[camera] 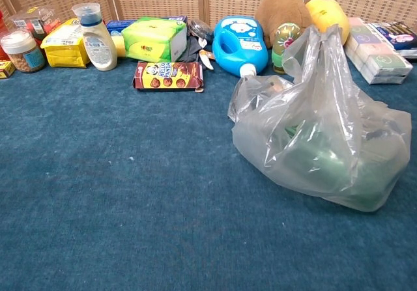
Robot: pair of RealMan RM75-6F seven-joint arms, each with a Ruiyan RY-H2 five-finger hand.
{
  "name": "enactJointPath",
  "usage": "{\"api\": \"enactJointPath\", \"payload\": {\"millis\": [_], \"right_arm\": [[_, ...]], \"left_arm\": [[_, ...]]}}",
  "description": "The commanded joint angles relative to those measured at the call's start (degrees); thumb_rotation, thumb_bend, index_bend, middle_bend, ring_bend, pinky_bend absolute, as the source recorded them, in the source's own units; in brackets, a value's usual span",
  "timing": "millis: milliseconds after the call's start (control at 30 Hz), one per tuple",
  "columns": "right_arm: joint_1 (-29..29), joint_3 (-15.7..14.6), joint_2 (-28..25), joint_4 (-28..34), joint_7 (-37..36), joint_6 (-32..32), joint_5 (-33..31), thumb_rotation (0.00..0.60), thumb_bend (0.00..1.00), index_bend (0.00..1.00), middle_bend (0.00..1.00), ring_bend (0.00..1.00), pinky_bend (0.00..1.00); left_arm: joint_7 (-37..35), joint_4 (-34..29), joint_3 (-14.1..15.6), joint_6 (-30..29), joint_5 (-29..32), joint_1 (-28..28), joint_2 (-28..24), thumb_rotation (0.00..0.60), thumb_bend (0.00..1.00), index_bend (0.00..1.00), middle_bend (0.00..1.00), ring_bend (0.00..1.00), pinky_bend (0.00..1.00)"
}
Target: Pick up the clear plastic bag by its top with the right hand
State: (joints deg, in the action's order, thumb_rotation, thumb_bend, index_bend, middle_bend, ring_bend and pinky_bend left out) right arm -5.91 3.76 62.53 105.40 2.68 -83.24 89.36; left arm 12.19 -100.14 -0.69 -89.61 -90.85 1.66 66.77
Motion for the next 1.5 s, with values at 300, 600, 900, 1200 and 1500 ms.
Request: {"api": "enactJointPath", "payload": {"millis": [300,600,900,1200,1500], "right_arm": [[-8.2,2.1,-4.3,0.3,-27.2,14.5,-4.2,0.054,0.35,0.16,0.25,0.29,0.4],[-12.0,2.4,-2.6,-1.9,-30.3,19.8,-5.4,0.054,0.35,0.17,0.27,0.29,0.38],[-16.1,3.2,-0.5,-1.7,-28.4,24.6,-7.1,0.053,0.35,0.18,0.27,0.29,0.37],[-20.0,4.2,1.0,-0.7,-27.3,28.8,-8.5,0.055,0.35,0.19,0.27,0.29,0.37],[-24.7,6.8,3.2,1.2,-29.9,33.8,-12.3,0.054,0.34,0.19,0.27,0.29,0.37]], "left_arm": [[1.1,-0.7,-0.6,0.6,0.7,0.6,-0.5,0.001,0.17,0.54,0.5,0.41,0.2],[1.6,-0.8,-1.1,1.5,1.3,1.3,-0.7,0.002,0.17,0.54,0.5,0.41,0.2],[0.8,0.3,-1.2,2.0,2.3,1.5,-0.4,0.002,0.17,0.54,0.5,0.41,0.2],[-0.3,1.6,-1.0,2.0,2.8,1.4,-0.1,0.003,0.17,0.54,0.5,0.41,0.2],[-2.5,3.7,-0.8,2.3,3.5,1.2,0.5,0.001,0.17,0.54,0.5,0.41,0.2]]}}
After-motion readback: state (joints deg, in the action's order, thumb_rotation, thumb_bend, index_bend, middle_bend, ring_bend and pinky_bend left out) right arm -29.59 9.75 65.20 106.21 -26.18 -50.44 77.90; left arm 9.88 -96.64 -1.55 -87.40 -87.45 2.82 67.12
